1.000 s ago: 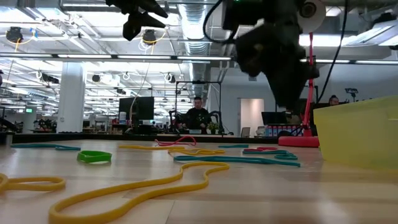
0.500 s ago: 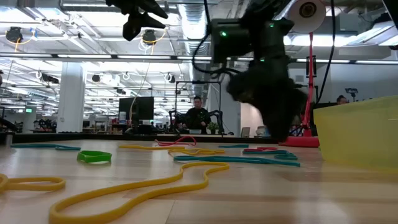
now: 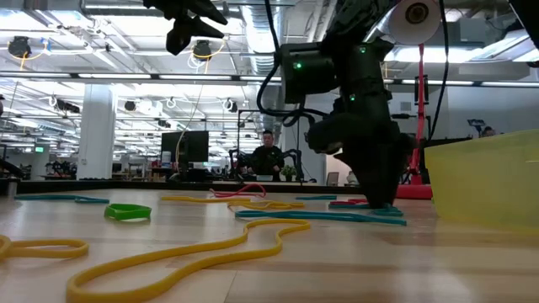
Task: Pick and place items into bin
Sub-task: Put the blue rubber band into the yellow bin
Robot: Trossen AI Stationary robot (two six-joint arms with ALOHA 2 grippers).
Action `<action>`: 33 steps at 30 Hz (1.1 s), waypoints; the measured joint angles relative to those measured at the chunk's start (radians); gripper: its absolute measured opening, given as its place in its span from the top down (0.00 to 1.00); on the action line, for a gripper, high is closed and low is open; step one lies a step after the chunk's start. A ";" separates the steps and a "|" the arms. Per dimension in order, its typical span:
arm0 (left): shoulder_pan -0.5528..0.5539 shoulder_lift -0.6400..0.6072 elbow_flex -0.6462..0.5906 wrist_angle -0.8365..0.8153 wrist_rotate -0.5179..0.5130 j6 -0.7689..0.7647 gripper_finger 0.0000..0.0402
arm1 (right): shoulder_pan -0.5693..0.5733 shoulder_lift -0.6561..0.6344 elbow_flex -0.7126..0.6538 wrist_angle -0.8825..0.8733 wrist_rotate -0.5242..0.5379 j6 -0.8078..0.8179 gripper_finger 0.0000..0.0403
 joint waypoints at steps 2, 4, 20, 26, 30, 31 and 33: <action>0.000 0.000 0.000 0.000 0.000 0.000 0.72 | 0.000 0.000 0.000 0.004 -0.001 -0.003 0.73; 0.000 0.000 0.000 0.000 0.000 0.000 0.72 | 0.000 0.001 0.000 0.005 -0.002 -0.013 0.77; 0.000 0.000 0.000 0.004 0.000 0.000 0.72 | 0.022 -0.123 0.148 -0.265 -0.050 -0.005 0.99; 0.000 0.000 0.000 0.004 0.000 0.000 0.72 | 0.063 -0.278 0.244 -0.397 -0.052 0.091 1.00; 0.000 0.000 0.000 0.004 0.000 0.000 0.72 | 0.120 -0.371 0.259 -0.437 -0.051 0.228 1.00; 0.000 0.000 0.000 0.004 0.000 0.000 0.72 | 0.142 -0.388 0.259 -0.448 -0.050 0.260 1.00; 0.000 0.000 0.000 0.004 0.000 0.000 0.72 | 0.186 -0.405 0.259 -0.469 -0.051 0.326 1.00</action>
